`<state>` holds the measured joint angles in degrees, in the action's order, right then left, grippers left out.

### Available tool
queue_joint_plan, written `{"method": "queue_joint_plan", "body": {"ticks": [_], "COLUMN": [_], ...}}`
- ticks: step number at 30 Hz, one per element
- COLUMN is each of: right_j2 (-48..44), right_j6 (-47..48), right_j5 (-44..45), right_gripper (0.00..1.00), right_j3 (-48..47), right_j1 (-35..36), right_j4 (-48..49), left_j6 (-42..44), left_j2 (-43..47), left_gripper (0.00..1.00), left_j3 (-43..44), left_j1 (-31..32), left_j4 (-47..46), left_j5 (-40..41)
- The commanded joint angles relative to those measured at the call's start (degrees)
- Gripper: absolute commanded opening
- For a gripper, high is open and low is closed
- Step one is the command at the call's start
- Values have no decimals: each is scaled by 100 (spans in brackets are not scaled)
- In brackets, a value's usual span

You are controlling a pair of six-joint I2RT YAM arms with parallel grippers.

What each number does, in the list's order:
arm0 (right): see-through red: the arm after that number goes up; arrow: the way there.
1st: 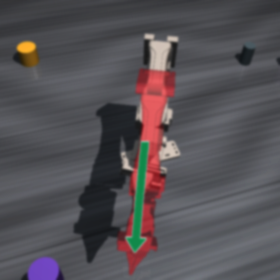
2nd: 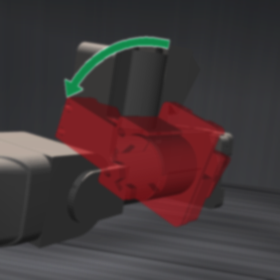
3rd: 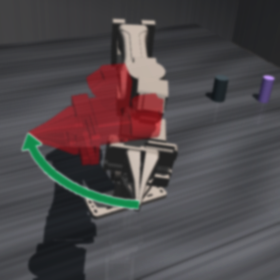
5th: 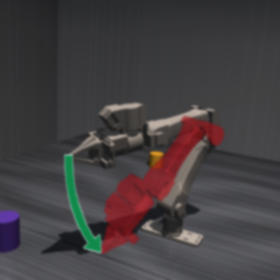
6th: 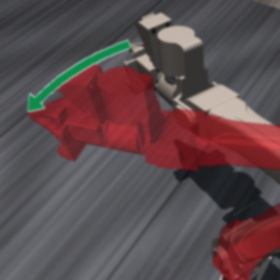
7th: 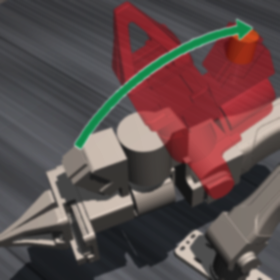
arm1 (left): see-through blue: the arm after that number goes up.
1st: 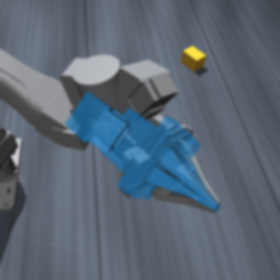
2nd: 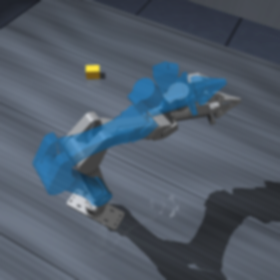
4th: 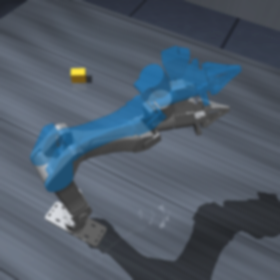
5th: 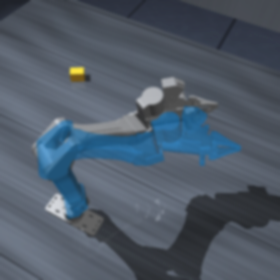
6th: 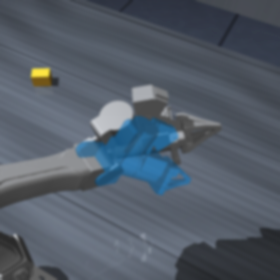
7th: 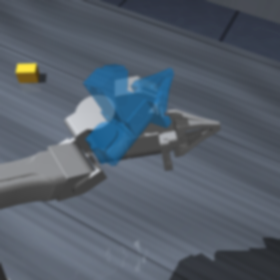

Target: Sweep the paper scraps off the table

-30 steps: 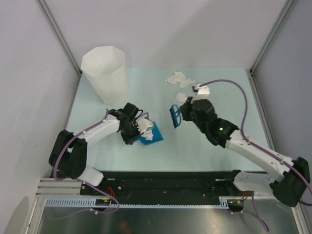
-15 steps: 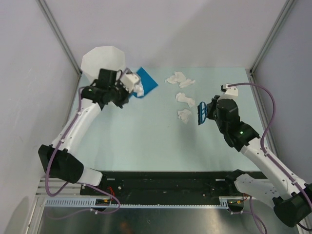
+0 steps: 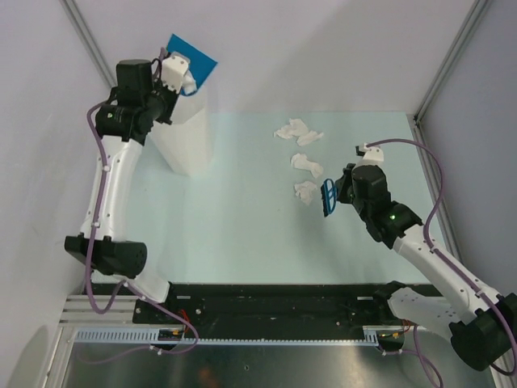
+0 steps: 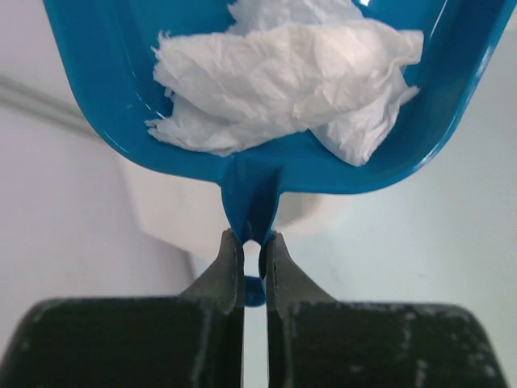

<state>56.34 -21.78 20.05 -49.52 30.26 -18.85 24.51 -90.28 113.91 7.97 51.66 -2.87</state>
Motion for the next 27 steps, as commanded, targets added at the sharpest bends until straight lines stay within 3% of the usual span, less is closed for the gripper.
{"method": "queue_joint_plan", "body": {"ticks": [1, 3, 14, 27], "right_j2": [70, 88, 97, 35], "right_j6": [25, 33, 77, 235], "right_j5": [-133, -160, -195, -63], "right_gripper": [0, 0, 0, 0], "right_j3": [30, 47, 118, 162], "right_j1": [6, -3, 24, 103], "right_j4": [303, 312, 461, 523], "left_j6": [307, 650, 2398, 3736], "left_j2": [-463, -621, -1843, -2046], "left_gripper": [0, 0, 0, 0], "left_j3": [676, 791, 1819, 1276], "left_j1": [-32, -41, 20, 407], "left_j4": [169, 169, -15, -735], "left_j5": [2445, 3349, 6174, 7037]}}
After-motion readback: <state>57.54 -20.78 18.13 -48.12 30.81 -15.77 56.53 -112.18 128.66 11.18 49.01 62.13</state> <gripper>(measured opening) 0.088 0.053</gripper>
